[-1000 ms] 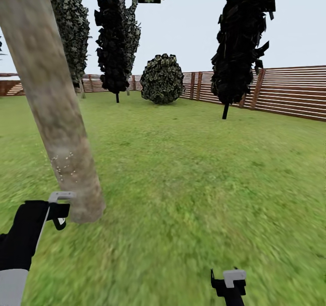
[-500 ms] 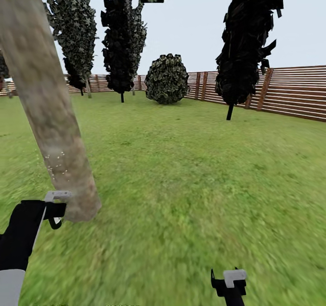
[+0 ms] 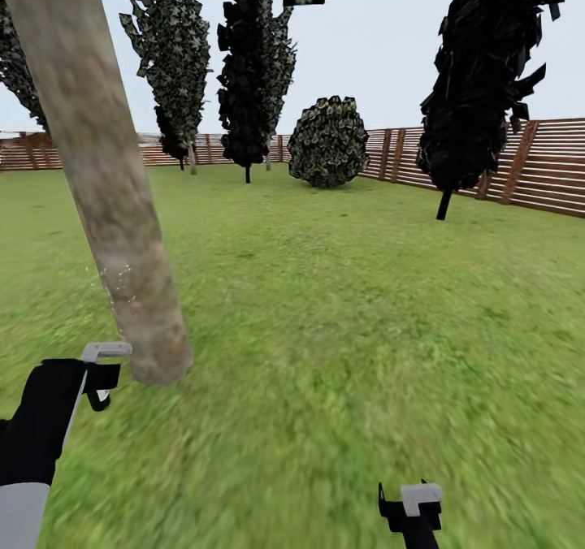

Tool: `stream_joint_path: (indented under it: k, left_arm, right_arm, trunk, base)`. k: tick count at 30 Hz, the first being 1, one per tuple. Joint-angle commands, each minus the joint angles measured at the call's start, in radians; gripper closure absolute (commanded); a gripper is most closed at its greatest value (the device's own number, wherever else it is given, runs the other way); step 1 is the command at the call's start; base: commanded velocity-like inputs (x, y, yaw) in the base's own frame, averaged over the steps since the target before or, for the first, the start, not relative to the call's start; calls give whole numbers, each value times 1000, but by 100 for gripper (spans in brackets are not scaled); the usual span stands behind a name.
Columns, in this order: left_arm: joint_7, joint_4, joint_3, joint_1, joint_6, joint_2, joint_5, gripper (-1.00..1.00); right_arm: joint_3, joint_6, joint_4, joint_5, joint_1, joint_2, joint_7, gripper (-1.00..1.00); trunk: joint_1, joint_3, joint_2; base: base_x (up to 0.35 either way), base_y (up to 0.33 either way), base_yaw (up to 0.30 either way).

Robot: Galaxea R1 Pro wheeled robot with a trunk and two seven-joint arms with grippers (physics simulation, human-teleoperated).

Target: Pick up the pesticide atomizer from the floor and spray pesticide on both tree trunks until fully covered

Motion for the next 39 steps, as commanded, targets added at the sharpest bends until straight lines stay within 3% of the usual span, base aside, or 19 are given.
stream_joint_path:
  k: [1, 16, 21, 26, 30, 32, 34, 36, 37, 39]
  left_arm:
    - [-10, -1, 0, 0, 3, 0, -12, 100]
    - [-10, 1, -1, 15, 0, 2, -12, 100]
    - [-10, 67, 1, 22, -10, 3, -13, 100]
    - [-9, 199, 2, 32, -102, 3, -14, 100]
    - [-8, 221, 8, 32, -132, 1, -10, 100]
    - [-7, 227, 15, 33, -168, -18, 24, 100]
    - [-5, 230, 46, 33, -213, -22, 33, 100]
    - [-4, 272, 108, 35, -252, -23, 36, 100]
    - [-3, 311, 136, 35, -279, -23, 33, 100]
    - [-2, 389, 159, 35, -355, -19, 31, 100]
  right_arm:
    - [0, 0, 1, 10, -1, 0, -10, -100]
    - [0, 0, 1, 10, -1, 0, -10, -100]
    - [0, 0, 1, 10, -1, 1, -10, -100]
    - [0, 0, 1, 10, -1, 2, -10, -100]
    - [0, 0, 1, 11, -1, 1, -10, -100]
    - [0, 0, 1, 10, -1, 1, -10, -100]
    - [0, 0, 1, 10, -1, 1, -10, -100]
    - [0, 0, 1, 11, -1, 1, -10, -100]
    - [0, 0, 1, 11, -1, 1, -10, -100]
    - [0, 0, 1, 11, -1, 1, -10, -100]
  trunk:
    - [0, -1, 0]
    - [0, -1, 0]
    - [0, -1, 0]
    - [0, -1, 0]
    - [0, -1, 0]
    - [0, -1, 0]
    - [0, -1, 0]
    - [0, -1, 0]
    - [0, -1, 0]
    - [0, -1, 0]
  base:
    - [195, -213, 27]
    - [258, -74, 5]
    - [19, 0, 198]
    - [1, 0, 255]
    - [0, 0, 48]
    - [0, 0, 2]
    - [0, 0, 0]
    - [40, 0, 0]
    - [199, 0, 0]
    - [280, 0, 0]
